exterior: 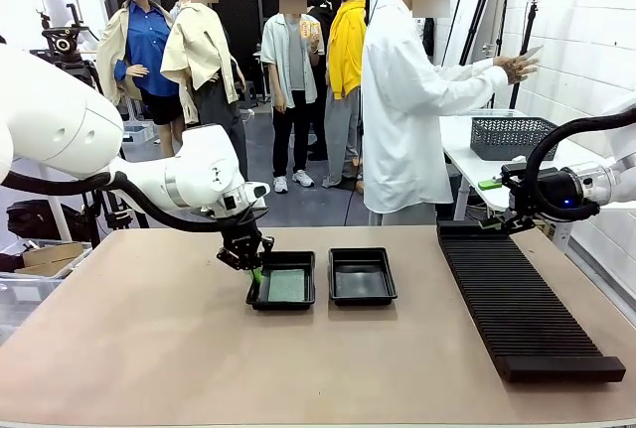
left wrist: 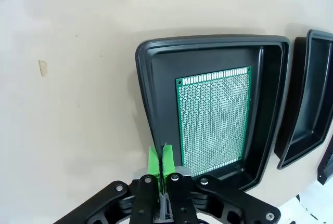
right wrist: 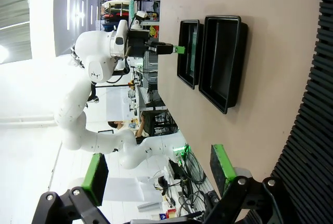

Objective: Inspect and transfer BCBs to ESD trays.
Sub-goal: Pick up the ESD tray and place it on the left side of the table.

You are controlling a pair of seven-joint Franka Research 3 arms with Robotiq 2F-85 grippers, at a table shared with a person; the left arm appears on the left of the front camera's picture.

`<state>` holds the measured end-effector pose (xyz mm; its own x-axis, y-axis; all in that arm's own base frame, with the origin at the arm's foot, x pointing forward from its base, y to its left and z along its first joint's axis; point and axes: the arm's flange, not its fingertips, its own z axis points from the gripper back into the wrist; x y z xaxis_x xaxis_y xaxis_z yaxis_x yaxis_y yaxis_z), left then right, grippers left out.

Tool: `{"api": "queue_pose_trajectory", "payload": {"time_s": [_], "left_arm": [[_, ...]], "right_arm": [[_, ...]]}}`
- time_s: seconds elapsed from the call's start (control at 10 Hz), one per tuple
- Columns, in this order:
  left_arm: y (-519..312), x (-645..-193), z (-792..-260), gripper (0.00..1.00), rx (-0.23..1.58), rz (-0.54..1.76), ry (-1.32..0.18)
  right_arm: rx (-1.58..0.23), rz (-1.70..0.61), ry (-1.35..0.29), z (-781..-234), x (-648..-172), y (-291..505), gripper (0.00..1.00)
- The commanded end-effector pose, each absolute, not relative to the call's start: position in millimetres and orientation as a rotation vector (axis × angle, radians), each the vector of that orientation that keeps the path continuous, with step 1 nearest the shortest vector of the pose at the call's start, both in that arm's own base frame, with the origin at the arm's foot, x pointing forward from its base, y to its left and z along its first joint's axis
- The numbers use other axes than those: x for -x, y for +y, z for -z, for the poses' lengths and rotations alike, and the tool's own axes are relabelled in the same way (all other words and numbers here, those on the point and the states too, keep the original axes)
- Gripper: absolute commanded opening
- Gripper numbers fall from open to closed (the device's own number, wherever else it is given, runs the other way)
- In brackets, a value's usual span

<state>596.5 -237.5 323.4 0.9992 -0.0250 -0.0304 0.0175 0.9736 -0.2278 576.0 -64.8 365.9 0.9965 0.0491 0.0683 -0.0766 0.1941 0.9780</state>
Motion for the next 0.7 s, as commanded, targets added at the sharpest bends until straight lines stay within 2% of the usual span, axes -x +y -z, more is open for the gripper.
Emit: {"api": "queue_pose_trajectory", "payload": {"time_s": [0.0, 0.6], "left_arm": [[-238.1, -597.8, -322.4, 0.0, 0.227, 0.015, 0.004], [-222.9, -598.6, -327.7, 0.0, 0.251, 0.008, 0.017]], "right_arm": [[-1.375, -0.064, -0.022, -367.9, -578.4, -62.8, 1.0], [-1.375, -0.064, -0.022, -367.9, -578.4, -62.8, 1.0]]}}
